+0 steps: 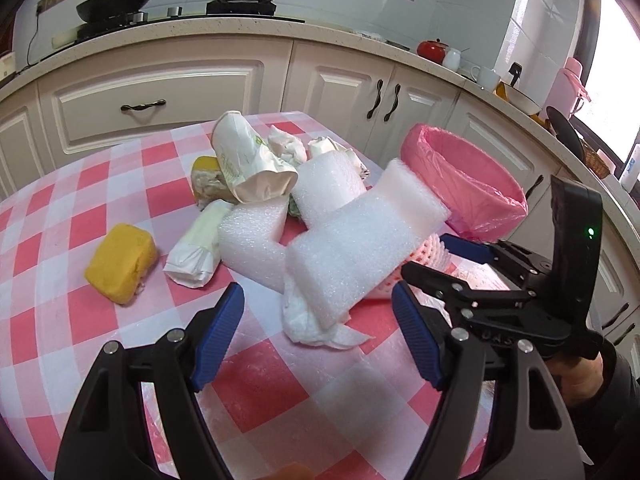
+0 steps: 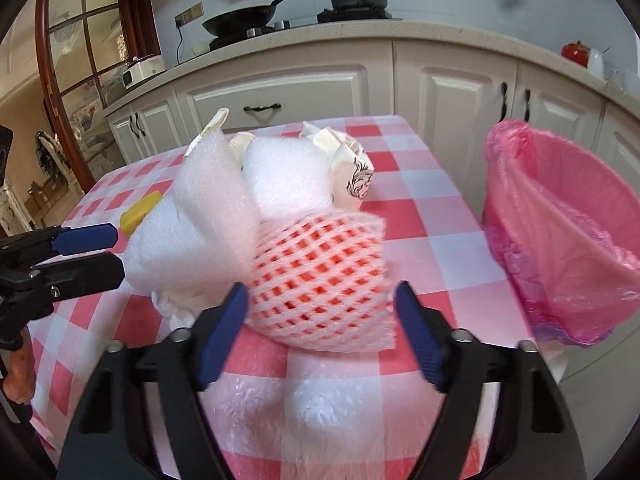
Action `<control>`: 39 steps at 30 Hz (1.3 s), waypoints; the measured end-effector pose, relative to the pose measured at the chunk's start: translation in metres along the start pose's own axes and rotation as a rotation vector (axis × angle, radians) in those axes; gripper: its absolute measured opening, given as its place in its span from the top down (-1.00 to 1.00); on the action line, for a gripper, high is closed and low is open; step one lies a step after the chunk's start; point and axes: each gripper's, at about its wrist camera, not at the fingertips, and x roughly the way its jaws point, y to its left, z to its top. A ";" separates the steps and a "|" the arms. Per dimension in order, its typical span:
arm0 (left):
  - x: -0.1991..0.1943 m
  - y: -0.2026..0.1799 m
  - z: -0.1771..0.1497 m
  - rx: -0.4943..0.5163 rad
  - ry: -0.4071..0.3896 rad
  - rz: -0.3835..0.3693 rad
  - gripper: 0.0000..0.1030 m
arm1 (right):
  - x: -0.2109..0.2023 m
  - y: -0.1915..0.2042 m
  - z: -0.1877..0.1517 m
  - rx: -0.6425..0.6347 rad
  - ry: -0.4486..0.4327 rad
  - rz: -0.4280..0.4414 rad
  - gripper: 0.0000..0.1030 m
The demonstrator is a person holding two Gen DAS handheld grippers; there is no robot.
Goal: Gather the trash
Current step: 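Grasp a white foam sheet with the left gripper while the right grasps a pink net, then lift the foam sheet and pink net and carry both over the wastebasket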
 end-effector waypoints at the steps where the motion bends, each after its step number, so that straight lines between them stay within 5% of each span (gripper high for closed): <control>1: 0.001 0.000 0.000 0.002 0.002 -0.003 -0.42 | 0.003 0.000 0.000 -0.001 0.006 0.003 -0.21; 7: 0.008 -0.003 0.004 0.024 0.012 0.002 -0.44 | 0.007 0.000 -0.002 -0.007 0.023 0.014 0.23; 11: 0.013 -0.010 0.009 0.057 0.016 0.013 -0.44 | 0.006 -0.001 -0.002 -0.006 0.024 0.020 0.35; 24: 0.040 -0.034 0.014 0.176 0.062 0.056 -0.48 | -0.011 -0.014 -0.003 0.013 0.007 0.017 0.41; 26: 0.042 -0.034 0.014 0.183 0.068 0.058 -0.25 | -0.014 -0.017 -0.004 0.017 0.005 0.014 0.41; 31: 0.047 -0.038 0.014 0.201 0.081 0.054 -0.11 | -0.017 -0.023 -0.004 0.026 0.002 0.010 0.41; 36: 0.045 -0.039 0.012 0.203 0.079 0.052 -0.12 | -0.023 -0.031 -0.005 0.052 -0.012 -0.005 0.41; 39: 0.045 -0.038 0.013 0.195 0.072 0.062 -0.43 | -0.026 -0.033 -0.005 0.055 -0.019 -0.011 0.41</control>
